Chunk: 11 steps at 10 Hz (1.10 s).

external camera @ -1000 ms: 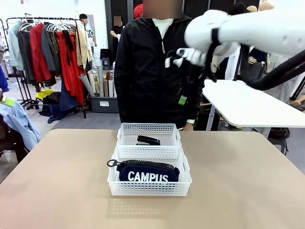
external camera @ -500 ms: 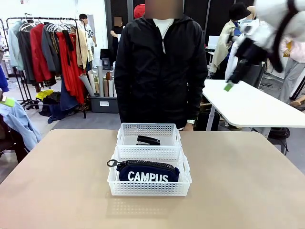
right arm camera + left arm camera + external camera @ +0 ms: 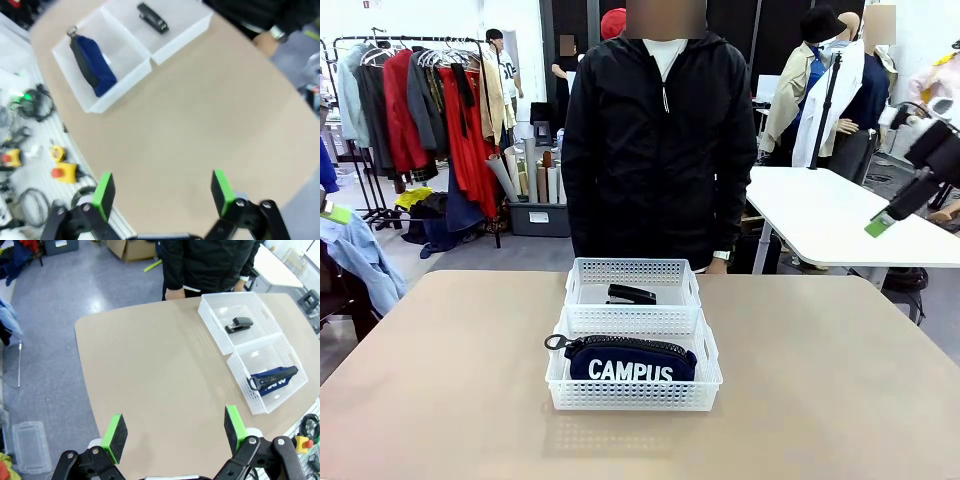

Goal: Distribute items into two baskets.
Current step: Place the picked Stapler into the Organizing basket as instructed by the person.

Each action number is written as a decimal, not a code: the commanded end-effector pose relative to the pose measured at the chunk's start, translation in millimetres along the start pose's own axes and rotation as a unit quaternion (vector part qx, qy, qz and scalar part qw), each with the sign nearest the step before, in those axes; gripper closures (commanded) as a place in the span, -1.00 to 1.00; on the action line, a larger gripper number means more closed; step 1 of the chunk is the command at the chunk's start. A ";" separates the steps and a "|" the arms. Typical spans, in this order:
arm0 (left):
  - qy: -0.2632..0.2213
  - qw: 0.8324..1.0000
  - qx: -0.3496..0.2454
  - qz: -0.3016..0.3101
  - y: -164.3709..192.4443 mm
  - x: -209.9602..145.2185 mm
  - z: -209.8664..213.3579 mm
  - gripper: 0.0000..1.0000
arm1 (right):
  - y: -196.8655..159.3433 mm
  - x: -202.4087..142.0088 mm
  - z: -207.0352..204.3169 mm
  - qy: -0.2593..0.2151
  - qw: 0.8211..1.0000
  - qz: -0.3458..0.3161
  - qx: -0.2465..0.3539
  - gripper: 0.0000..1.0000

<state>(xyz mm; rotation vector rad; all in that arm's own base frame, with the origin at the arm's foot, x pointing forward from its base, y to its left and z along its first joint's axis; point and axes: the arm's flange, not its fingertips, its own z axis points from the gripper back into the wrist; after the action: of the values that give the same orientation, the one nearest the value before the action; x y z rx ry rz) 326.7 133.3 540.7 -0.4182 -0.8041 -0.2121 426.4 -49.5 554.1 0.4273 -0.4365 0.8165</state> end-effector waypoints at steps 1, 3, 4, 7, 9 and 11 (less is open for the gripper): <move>-0.002 1.000 -0.004 0.004 -1.8 0.3 -0.2 -1.00 | 22.0 -27.9 5.3 -0.084 0.996 -0.011 0.006 -1.00; -0.002 1.000 -0.004 0.004 -1.8 0.3 -0.2 -1.00 | 23.8 -47.9 7.2 -0.115 0.993 -0.033 0.012 -1.00; -0.002 1.000 -0.004 0.004 -1.8 0.3 -0.2 -1.00 | 20.8 -45.1 7.5 -0.118 0.993 -0.025 0.008 -1.00; -0.002 1.000 -0.004 0.004 -1.8 0.3 -0.2 -1.00 | 23.7 -49.5 15.9 -0.097 0.994 -0.047 0.016 -1.00; -0.002 1.000 -0.004 0.004 -1.8 0.3 -0.2 -1.00 | 23.7 -49.5 15.9 -0.097 0.994 -0.047 0.016 -1.00; -0.002 1.000 -0.004 0.004 -1.8 0.3 -0.2 -1.00 | 23.7 -49.5 15.9 -0.097 0.994 -0.047 0.016 -1.00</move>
<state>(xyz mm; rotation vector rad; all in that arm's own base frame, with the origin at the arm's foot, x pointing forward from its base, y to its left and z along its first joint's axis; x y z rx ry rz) 326.6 133.3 540.8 -0.4182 -0.8044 -0.2122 376.6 -71.4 545.4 0.5477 -0.5859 0.7066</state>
